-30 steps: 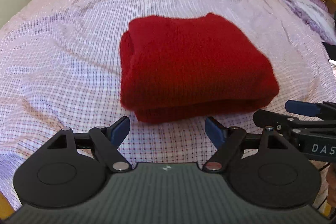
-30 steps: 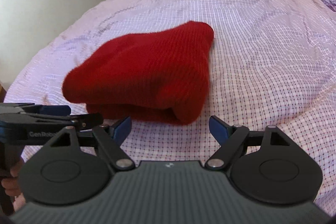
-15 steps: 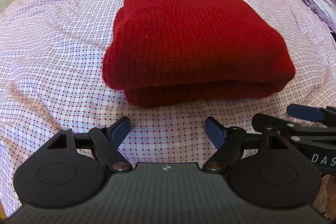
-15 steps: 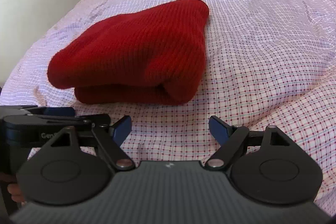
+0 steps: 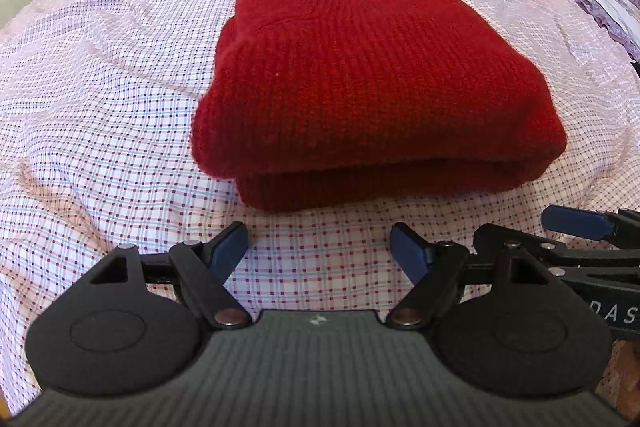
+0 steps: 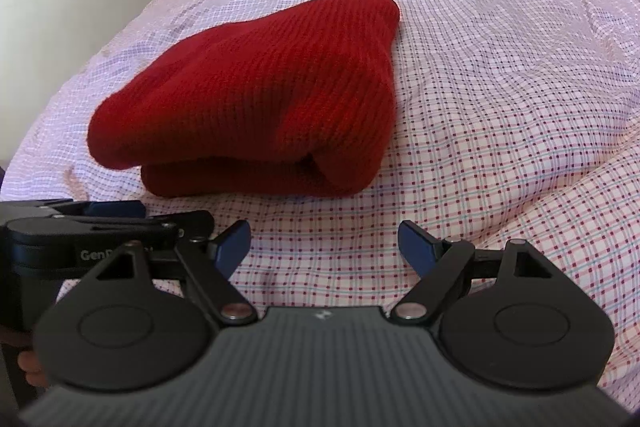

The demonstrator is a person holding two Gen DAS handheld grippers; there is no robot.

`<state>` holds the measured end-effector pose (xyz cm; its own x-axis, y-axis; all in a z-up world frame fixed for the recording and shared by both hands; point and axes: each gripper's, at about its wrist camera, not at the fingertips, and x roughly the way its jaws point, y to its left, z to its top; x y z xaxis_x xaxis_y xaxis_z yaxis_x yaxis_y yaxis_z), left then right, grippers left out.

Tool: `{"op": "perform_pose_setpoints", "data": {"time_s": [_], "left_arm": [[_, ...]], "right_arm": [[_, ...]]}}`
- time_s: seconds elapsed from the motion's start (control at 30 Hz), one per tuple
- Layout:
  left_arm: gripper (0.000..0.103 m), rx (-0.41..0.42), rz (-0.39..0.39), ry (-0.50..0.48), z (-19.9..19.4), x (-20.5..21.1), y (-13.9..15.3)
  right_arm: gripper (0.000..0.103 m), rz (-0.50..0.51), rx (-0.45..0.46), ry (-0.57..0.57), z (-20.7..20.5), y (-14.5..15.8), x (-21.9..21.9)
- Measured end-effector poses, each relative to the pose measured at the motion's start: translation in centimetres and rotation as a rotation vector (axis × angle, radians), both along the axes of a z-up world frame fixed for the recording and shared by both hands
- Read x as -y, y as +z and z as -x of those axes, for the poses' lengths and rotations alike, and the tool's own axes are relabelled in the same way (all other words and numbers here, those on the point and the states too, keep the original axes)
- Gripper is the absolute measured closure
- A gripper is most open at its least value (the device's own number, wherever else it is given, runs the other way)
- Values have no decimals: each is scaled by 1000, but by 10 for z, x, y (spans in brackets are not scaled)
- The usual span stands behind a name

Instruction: Fold small clothes

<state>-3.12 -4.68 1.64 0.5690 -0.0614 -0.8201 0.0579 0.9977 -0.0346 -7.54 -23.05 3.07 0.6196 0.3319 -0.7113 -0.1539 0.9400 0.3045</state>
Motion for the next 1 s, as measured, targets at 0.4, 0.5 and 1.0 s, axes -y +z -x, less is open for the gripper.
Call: {"op": "perform_pose_setpoints", "data": {"time_s": [0.4, 0.5, 1.0], "left_arm": [[21, -3, -13, -2, -2, 0, -5], [21, -3, -15, -3, -1, 1, -3], [21, -2, -15, -5, 0, 0, -1]], "right_arm": [[21, -6, -2, -1, -1, -1, 2], [21, -7, -2, -2, -1, -1, 1], [21, -7, -2, -2, -1, -1, 1]]}}
